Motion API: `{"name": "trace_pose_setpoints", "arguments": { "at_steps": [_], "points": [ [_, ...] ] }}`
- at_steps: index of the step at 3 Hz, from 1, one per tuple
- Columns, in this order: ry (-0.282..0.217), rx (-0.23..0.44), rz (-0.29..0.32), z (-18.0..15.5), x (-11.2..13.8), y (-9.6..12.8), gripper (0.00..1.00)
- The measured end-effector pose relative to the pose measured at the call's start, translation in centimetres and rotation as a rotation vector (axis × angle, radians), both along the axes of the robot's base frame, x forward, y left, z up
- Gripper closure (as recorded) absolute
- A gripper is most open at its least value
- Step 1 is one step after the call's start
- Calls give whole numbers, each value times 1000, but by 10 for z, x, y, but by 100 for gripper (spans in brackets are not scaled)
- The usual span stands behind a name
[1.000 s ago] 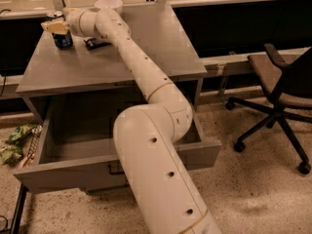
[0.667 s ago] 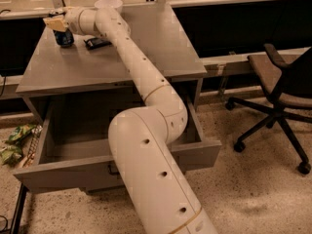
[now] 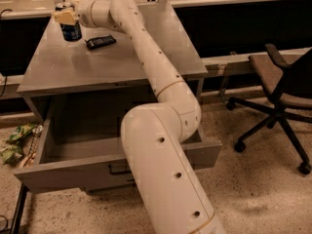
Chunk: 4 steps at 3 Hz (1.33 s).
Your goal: Place pepsi can into top drawer
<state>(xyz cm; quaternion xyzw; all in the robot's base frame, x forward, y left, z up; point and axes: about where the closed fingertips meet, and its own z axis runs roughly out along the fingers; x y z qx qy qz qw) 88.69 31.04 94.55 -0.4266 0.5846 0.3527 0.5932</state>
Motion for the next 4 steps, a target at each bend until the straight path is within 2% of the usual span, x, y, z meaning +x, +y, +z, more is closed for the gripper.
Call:
{"name": "trace_pose_setpoints", "arguments": {
  "at_steps": [1,2,3,4],
  "points": [
    [4,-46,48,0,-25,-5,100],
    [-36,-38,-26,42,-47,-47,100],
    [-73,29,-31,41,-89,-75,100],
    [-23,93,-13,14,-127,-95,100]
  ]
}}
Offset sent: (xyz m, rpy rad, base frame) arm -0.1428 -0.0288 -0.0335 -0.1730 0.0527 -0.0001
